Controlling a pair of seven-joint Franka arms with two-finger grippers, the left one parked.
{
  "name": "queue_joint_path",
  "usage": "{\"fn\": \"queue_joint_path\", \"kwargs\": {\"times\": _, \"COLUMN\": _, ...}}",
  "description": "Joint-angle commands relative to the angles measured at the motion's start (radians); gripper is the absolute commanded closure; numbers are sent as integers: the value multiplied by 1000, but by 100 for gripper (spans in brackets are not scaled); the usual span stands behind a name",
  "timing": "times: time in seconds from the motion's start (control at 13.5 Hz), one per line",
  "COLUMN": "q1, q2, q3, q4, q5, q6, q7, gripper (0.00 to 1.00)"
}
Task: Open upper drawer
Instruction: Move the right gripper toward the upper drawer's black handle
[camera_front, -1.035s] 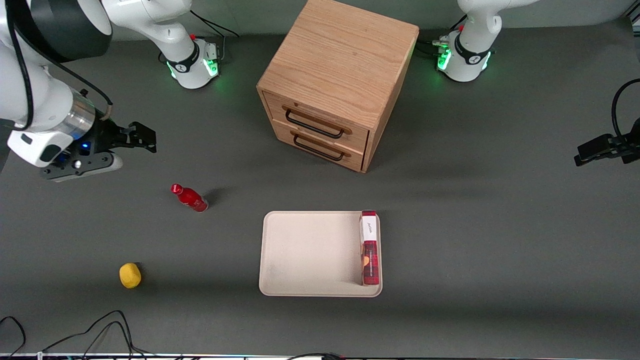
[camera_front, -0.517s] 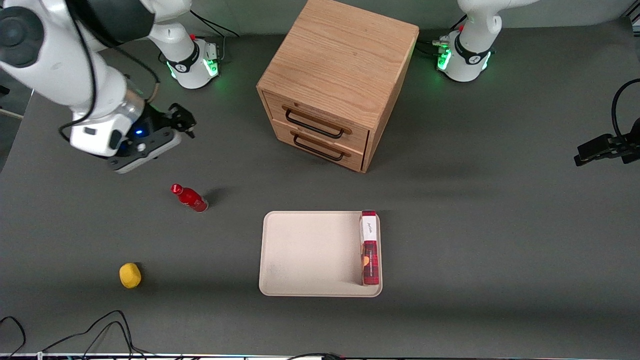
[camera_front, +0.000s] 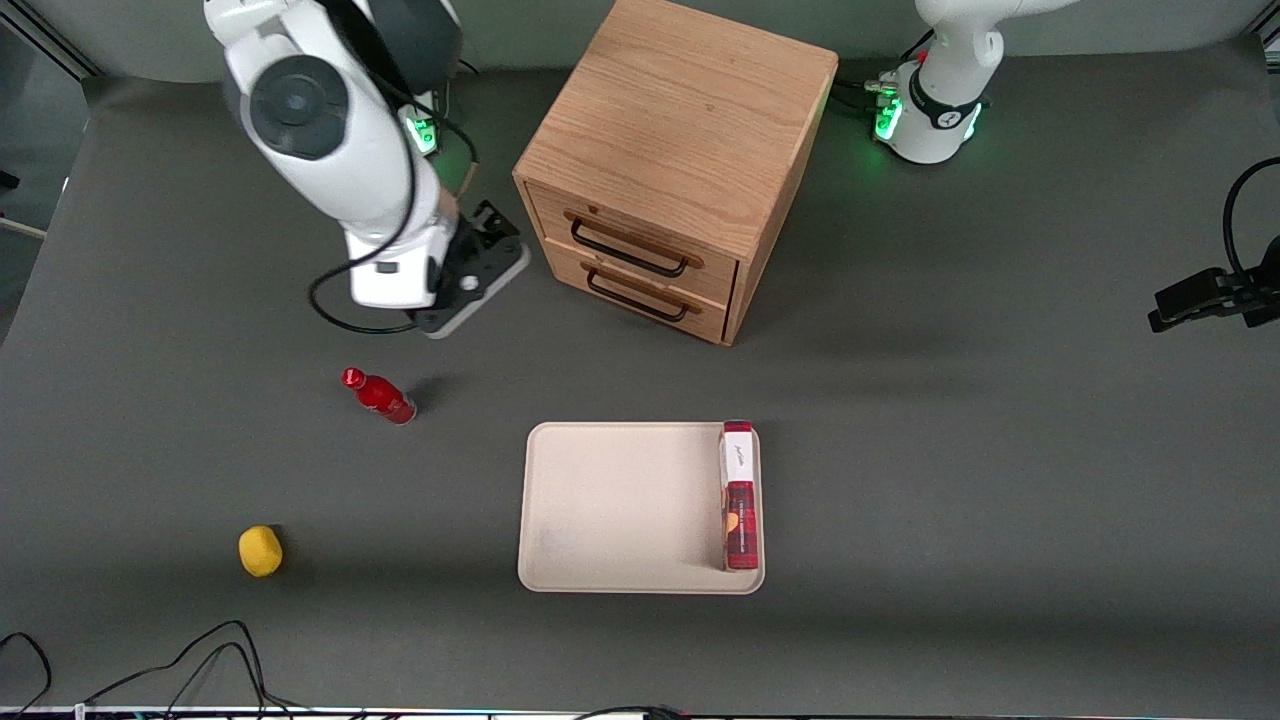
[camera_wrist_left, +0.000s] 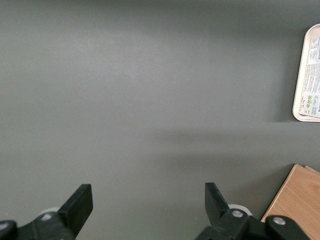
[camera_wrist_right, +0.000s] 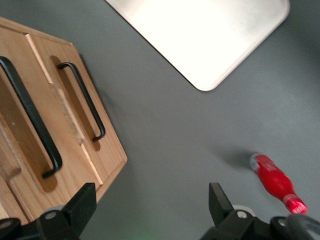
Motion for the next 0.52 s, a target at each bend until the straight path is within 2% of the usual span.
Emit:
{"fn": "queue_joint_path", "kwargs": {"times": 0.0, "q1": 40, "q2": 80, "q3": -7, "q4": 72, "q5": 12, "q6": -5, "q7": -17, "gripper": 0}}
{"fn": "queue_joint_path", "kwargs": {"times": 0.44, "q1": 89, "q2": 161, "q3": 35, "q4": 111, "q5": 22, "q6": 25, "q7": -48, "gripper": 0}}
